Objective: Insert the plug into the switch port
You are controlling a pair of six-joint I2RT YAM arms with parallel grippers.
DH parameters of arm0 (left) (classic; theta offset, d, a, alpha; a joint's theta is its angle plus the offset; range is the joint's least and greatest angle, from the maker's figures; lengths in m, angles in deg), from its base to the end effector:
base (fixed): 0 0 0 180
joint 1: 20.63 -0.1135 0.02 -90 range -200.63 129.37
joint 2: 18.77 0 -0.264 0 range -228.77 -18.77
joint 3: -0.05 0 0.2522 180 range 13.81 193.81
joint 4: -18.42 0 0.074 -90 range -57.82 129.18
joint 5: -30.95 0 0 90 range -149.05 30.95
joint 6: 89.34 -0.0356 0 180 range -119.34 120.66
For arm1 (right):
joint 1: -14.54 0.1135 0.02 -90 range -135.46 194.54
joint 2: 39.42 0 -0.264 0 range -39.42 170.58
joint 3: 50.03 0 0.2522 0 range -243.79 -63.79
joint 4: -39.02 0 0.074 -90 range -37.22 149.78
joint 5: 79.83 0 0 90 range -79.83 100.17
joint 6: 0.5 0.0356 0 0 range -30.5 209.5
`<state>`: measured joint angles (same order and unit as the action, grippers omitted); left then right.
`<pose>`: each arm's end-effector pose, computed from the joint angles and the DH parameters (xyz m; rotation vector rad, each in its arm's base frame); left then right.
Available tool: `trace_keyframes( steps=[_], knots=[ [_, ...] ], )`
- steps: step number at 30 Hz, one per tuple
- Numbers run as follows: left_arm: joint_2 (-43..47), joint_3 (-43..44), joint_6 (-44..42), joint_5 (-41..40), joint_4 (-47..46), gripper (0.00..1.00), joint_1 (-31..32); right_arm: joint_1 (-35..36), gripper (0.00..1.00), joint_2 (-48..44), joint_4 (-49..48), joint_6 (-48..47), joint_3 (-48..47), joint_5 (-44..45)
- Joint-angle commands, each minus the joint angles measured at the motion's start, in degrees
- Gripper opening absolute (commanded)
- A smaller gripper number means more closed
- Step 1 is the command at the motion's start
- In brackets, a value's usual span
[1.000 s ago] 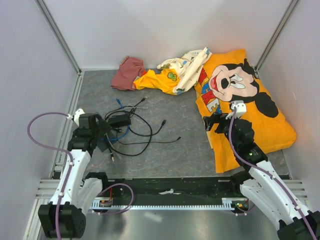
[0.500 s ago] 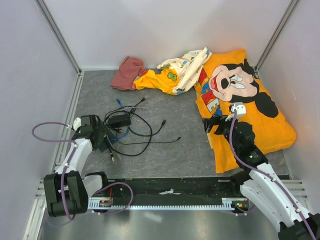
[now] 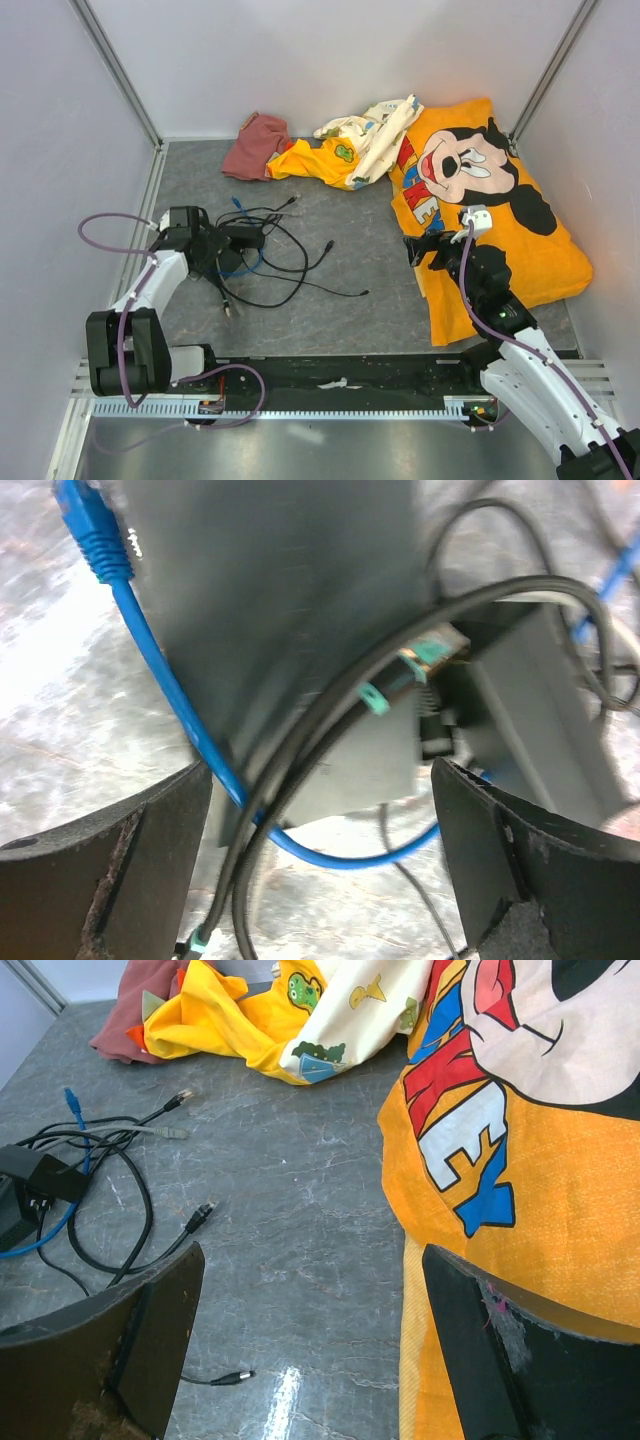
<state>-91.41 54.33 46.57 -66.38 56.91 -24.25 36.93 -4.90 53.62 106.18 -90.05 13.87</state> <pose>0.2396 0.0197 0.1945 -1.1144 2.2994 -0.1217 0.1504 0.0595 0.2700 -0.0390 1.7496 0.4455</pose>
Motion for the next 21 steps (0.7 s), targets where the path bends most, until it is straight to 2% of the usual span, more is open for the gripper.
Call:
trace_keyframes(
  steps=[1, 6, 15, 21],
  knots=[
    [0.7, 5.2, -2.1, -2.3, -0.4, 0.96, 2.3, 0.5, 0.98, -0.6, -2.1, -0.8, 0.4, -0.2],
    [-0.3, 7.2, -4.4, -5.8, 0.7, 0.96, 5.9, 0.6, 0.98, -0.3, -2.8, -0.6, 0.8, -0.3],
    [-13.5, 13.8, -8.2, -5.8, 0.8, 0.96, 8.7, 0.8, 0.98, -0.9, -2.2, -0.9, 0.7, 0.2],
    [-23.8, 24.1, -11.7, -3.7, 0.2, 0.96, 14.5, 0.9, 0.98, -1.1, -2.0, -1.0, 0.8, 0.3]
  ],
)
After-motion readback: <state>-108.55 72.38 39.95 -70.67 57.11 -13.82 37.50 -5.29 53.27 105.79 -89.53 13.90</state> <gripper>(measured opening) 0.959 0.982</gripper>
